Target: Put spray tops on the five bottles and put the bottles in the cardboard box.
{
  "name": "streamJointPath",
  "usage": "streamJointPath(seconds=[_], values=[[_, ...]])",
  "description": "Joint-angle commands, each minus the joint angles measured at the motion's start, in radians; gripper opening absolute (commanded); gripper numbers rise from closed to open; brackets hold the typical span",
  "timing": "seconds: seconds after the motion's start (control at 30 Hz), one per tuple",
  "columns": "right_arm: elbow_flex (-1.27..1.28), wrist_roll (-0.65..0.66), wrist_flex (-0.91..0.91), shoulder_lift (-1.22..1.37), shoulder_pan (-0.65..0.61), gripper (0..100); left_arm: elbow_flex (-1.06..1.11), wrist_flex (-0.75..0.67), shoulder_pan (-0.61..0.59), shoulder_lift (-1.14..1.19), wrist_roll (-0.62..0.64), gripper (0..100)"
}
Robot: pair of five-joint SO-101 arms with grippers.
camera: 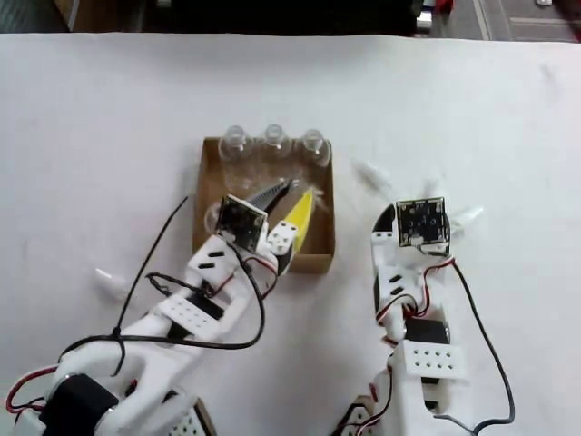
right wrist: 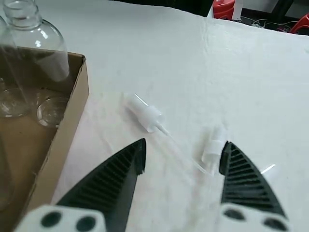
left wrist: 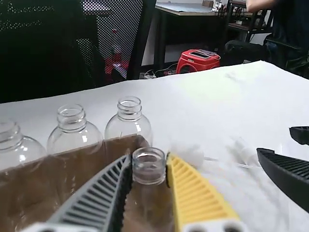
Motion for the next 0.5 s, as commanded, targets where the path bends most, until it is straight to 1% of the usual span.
streamJointPath(seconds=[0.0, 0.27, 0.3, 0.37, 0.43, 0.47], values=[[-0.003, 0.011, -0.022, -0.005, -0.005, 22.6, -0.018, -0.009, 0.008, 0.008, 0.012, 2], [-0.003, 0.011, -0.022, -0.005, -0.005, 22.6, 0.081, 0.005, 0.008, -0.176, 0.014, 2], [-0.003, 0.011, -0.022, -0.005, -0.005, 22.6, 0.086, 0.032, 0.008, -0.196, 0.014, 2], [-0.003, 0.011, -0.022, -0.005, -0.005, 22.6, 0.083, 0.130, 0.008, -0.240, 0.014, 3], [-0.003, 0.011, -0.022, -0.005, -0.005, 22.6, 0.064, 0.236, 0.008, -0.274, 0.023, 8], [-0.003, 0.011, -0.022, -0.005, -0.005, 22.6, 0.051, 0.292, 0.007, -0.291, 0.049, 12]])
